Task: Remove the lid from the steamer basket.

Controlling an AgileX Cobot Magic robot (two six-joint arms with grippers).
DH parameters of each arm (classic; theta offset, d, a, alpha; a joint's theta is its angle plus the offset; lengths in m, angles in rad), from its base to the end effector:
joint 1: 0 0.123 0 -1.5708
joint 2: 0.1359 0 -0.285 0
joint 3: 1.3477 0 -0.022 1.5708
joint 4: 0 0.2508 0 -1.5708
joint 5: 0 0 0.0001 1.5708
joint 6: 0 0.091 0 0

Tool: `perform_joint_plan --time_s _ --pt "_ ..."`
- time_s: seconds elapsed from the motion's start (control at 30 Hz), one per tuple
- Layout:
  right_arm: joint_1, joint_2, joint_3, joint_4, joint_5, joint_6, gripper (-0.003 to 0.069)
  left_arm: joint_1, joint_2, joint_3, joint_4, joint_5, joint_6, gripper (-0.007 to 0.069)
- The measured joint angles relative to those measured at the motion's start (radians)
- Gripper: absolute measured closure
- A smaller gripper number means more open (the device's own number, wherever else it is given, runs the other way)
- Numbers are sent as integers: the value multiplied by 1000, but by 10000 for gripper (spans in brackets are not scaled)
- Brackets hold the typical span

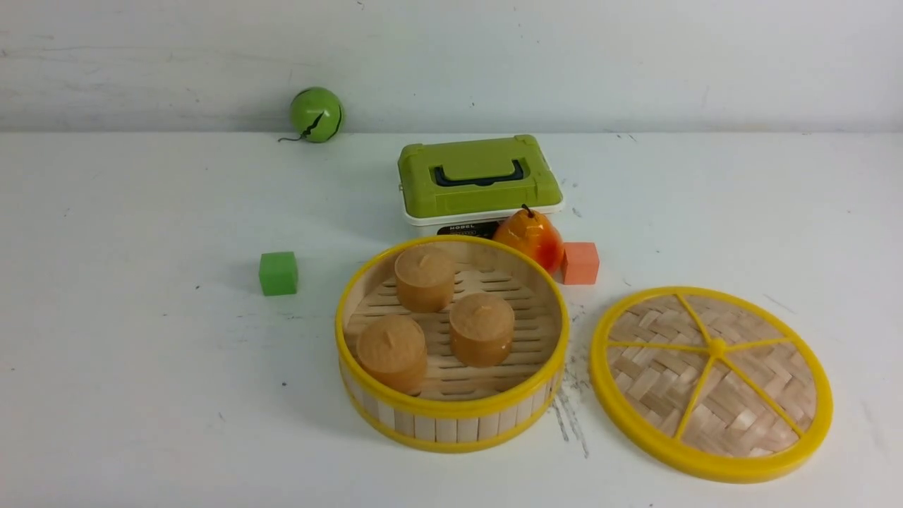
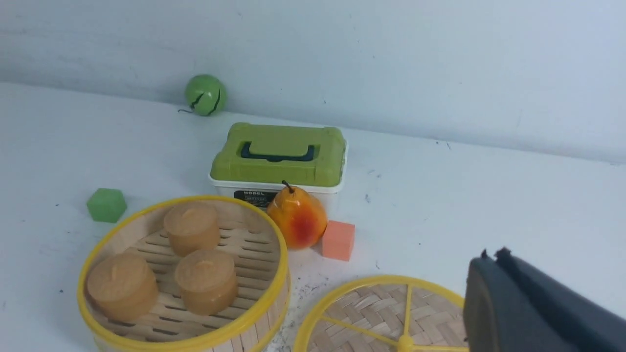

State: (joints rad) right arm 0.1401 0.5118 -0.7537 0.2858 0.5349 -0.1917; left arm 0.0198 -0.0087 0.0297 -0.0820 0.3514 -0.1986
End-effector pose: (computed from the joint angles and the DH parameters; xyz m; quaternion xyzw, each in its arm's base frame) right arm 0.0887 0.0257 0.3799 -0.0782 0.7657 0.1175 0.6275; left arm 0.0534 -0.0015 0.1721 -0.1094 0.7926 -0.0877 0.5935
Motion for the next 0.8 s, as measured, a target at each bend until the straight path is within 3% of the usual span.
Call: perform_joint_plan --time_s 0.57,0.67,0.8 --pt "0 -102 64 -48 90 0 680 0 0 0 0 0 0 385" --pt "0 -102 96 -71 57 0 680 0 0 0 0 0 0 385" --pt "0 -147 258 -110 -126 1 680 0 0 0 0 0 0 385"
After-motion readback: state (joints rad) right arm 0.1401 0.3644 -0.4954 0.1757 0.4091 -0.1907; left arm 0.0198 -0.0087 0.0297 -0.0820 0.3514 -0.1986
